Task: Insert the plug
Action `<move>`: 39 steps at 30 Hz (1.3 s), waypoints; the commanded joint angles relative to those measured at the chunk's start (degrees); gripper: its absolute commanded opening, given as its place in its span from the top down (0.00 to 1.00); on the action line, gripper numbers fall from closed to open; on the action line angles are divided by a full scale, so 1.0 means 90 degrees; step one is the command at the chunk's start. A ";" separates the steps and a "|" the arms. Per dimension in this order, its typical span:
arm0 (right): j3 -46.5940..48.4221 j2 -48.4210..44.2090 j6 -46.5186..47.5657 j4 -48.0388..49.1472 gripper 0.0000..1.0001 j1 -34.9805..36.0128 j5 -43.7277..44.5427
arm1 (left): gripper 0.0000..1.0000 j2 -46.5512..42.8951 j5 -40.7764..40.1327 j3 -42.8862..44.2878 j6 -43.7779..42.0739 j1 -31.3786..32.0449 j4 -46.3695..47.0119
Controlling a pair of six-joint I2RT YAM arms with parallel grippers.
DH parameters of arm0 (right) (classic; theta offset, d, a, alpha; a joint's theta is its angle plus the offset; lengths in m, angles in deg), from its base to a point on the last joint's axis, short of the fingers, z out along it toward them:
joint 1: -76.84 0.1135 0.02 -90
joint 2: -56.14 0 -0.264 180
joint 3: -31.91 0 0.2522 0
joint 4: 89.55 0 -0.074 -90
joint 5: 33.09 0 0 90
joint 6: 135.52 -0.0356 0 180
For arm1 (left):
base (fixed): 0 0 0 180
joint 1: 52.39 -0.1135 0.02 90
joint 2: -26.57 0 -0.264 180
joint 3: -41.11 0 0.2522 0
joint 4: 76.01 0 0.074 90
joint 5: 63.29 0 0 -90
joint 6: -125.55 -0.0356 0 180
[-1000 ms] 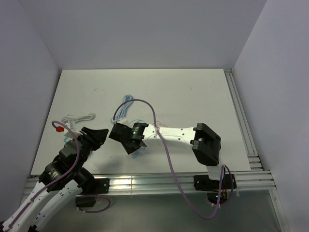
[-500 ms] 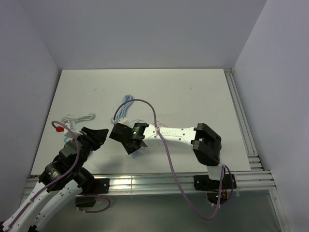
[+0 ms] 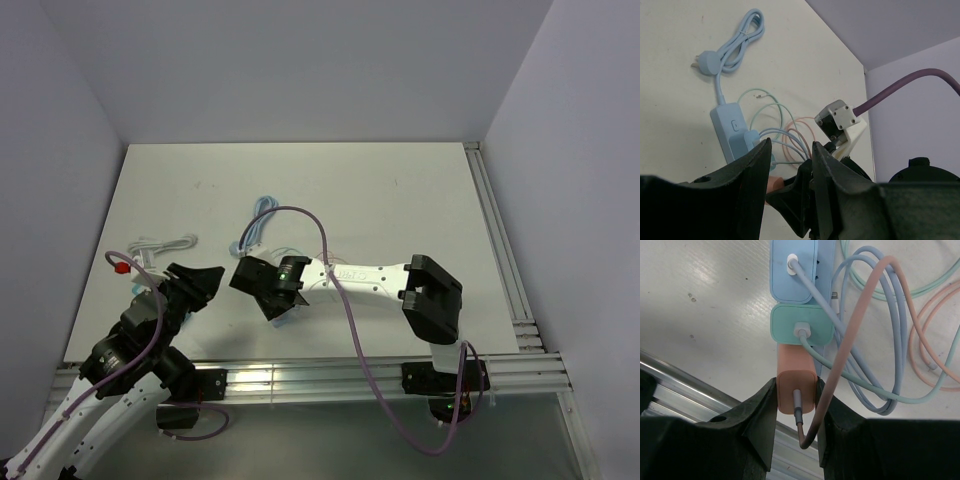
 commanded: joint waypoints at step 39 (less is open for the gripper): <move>-0.0551 0.1010 -0.0377 0.0166 1.00 -0.0277 0.0027 | 0.56 -0.0363 0.0033 0.0090 0.0066 -0.0017 -0.0108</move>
